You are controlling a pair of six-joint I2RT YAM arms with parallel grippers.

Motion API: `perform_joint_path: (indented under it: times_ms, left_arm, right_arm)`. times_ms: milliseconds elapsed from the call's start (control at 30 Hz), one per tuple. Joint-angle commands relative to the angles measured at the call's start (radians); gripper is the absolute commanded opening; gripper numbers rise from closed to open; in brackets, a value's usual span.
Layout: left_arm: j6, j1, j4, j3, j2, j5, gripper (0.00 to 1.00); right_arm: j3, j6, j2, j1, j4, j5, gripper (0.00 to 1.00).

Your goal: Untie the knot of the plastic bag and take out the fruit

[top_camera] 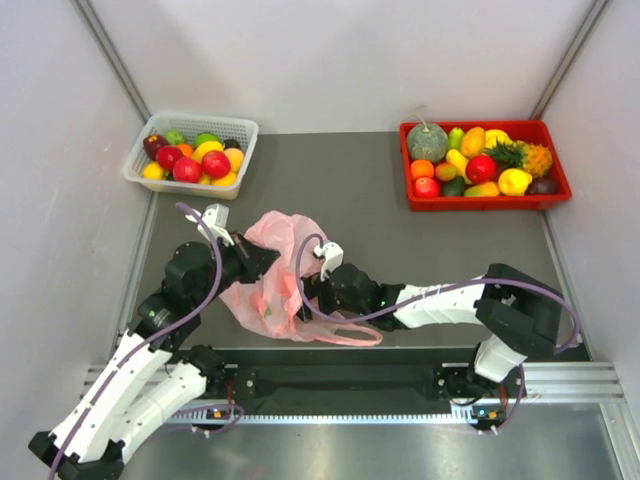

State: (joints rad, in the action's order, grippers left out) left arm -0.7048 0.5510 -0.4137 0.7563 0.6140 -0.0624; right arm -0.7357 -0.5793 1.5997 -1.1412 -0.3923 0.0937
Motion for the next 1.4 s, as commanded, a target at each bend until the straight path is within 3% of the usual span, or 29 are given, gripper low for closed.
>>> perform_joint_path:
  times_ms: [0,300,533,600,733,767,867,1000,1033,1167,1267,1367]
  left_arm:
    - [0.011,-0.002,-0.020,0.049,-0.010,-0.007,0.00]
    - [0.024,-0.002,-0.050,-0.058,-0.023,0.018,0.00]
    - [0.036,-0.002,-0.070,-0.117,-0.039,0.099,0.00]
    - [0.030,-0.002,-0.065,-0.124,-0.039,0.105,0.00]
    - [0.011,-0.002,-0.053,-0.133,-0.037,0.122,0.00]
    - [0.002,-0.002,-0.050,-0.135,-0.036,0.125,0.00]
    - [-0.012,-0.002,-0.034,-0.133,-0.028,0.131,0.00]
    - [-0.033,-0.002,-0.013,-0.130,-0.014,0.124,0.00]
    - [-0.038,-0.002,-0.010,-0.129,-0.011,0.121,0.00]
    - [-0.045,0.000,0.012,-0.133,0.009,0.108,0.00]
    - [-0.041,-0.002,0.018,-0.141,0.018,0.107,0.00]
    - [-0.035,-0.002,0.027,-0.158,0.024,0.110,0.00]
  right_arm:
    - [-0.047,0.015,-0.052,-0.029,0.062,0.096,0.95]
    - [0.027,-0.021,-0.254,-0.069,0.309,0.294,0.99]
    - [0.044,0.038,-0.373,-0.143,0.322,0.213,0.95]
    - [0.009,0.070,-0.359,-0.189,0.336,0.199,0.90]
    - [-0.036,0.110,-0.295,-0.250,0.334,0.186,0.70]
    - [-0.042,0.119,-0.276,-0.259,0.331,0.182,0.58]
    - [-0.071,0.130,-0.200,-0.262,0.300,0.166,0.39]
    - [-0.129,0.136,-0.095,-0.262,0.233,0.234,0.32]
    - [-0.142,0.137,-0.046,-0.262,0.222,0.259,0.33]
    - [-0.192,0.150,0.043,-0.262,0.165,0.426,0.81]
    - [-0.231,0.170,0.091,-0.262,0.144,0.567,0.97]
    - [-0.251,0.176,0.117,-0.256,0.135,0.659,1.00]
